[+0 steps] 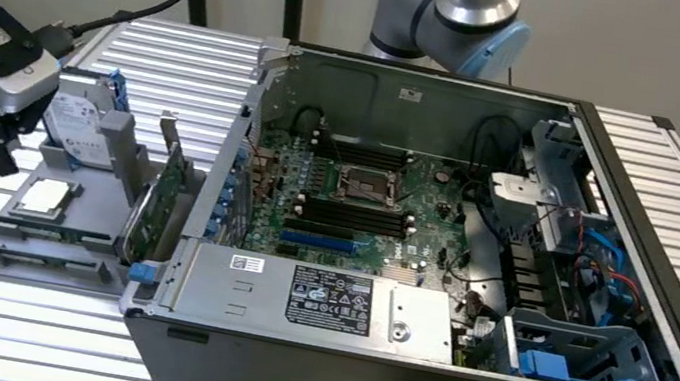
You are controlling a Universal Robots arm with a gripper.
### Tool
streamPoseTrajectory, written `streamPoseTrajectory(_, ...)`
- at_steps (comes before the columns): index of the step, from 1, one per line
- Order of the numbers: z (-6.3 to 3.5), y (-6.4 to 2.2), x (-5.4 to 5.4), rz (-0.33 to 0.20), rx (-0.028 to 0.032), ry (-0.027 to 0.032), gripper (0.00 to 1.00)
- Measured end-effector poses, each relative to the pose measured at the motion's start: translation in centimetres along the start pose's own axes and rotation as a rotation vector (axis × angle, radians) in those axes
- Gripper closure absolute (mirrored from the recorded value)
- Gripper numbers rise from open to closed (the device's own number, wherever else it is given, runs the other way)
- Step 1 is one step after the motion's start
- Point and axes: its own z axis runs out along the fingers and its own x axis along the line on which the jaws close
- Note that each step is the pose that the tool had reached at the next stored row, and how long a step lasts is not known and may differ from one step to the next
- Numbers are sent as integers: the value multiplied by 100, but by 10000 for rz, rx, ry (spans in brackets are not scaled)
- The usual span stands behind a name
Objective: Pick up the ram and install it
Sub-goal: 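Pick up the ram and move it above insertion slot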
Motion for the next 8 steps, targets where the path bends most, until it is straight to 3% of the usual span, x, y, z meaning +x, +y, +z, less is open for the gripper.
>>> streamPoseTrajectory(8, 56, -3, 0, -1444, -14, 68, 100)
